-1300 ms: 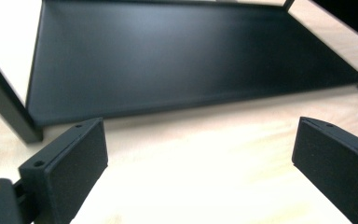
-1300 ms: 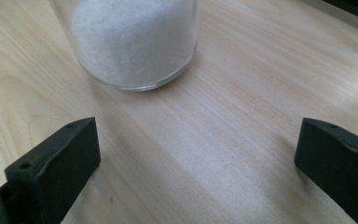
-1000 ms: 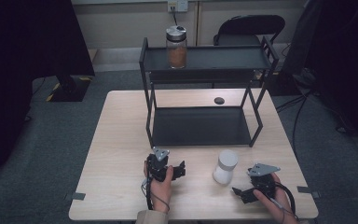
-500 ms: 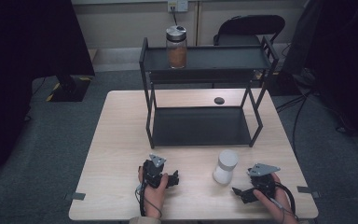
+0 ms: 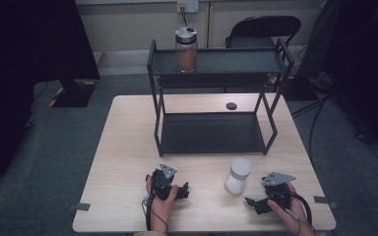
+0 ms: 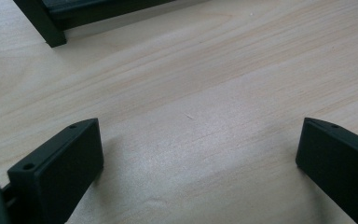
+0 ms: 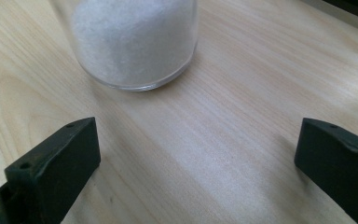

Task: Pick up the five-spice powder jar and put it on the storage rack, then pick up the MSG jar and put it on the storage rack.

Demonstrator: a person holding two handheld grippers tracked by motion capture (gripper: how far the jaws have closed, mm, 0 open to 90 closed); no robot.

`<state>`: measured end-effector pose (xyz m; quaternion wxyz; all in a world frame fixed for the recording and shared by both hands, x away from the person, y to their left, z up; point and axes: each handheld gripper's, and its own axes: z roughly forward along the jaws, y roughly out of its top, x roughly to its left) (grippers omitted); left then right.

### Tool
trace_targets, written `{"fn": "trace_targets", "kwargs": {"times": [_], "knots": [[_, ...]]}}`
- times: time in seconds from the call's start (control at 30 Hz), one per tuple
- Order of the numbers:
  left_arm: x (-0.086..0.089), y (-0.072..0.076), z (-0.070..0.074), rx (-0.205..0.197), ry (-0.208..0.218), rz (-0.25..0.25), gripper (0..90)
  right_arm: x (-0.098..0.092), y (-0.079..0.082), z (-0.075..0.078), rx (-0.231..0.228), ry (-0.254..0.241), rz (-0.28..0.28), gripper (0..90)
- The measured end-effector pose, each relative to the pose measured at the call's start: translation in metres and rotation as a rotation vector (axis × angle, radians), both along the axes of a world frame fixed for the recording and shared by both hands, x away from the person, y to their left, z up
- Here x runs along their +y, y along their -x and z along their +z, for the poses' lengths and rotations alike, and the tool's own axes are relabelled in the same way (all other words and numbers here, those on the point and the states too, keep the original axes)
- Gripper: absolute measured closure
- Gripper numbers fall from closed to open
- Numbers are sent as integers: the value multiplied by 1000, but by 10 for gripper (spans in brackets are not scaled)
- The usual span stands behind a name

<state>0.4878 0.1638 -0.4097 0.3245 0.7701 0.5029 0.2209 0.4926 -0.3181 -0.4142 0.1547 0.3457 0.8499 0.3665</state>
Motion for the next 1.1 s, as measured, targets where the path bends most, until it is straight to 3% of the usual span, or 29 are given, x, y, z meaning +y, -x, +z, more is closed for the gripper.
{"fn": "trace_targets", "kwargs": {"times": [0.83,1.1], "knots": [[0,0,0,-1,0,-2,0,2,1,0,3,-4,-15,0],[0,0,0,-1,1,-1,0,6,7,0,-20,-18,-6,13]]}}
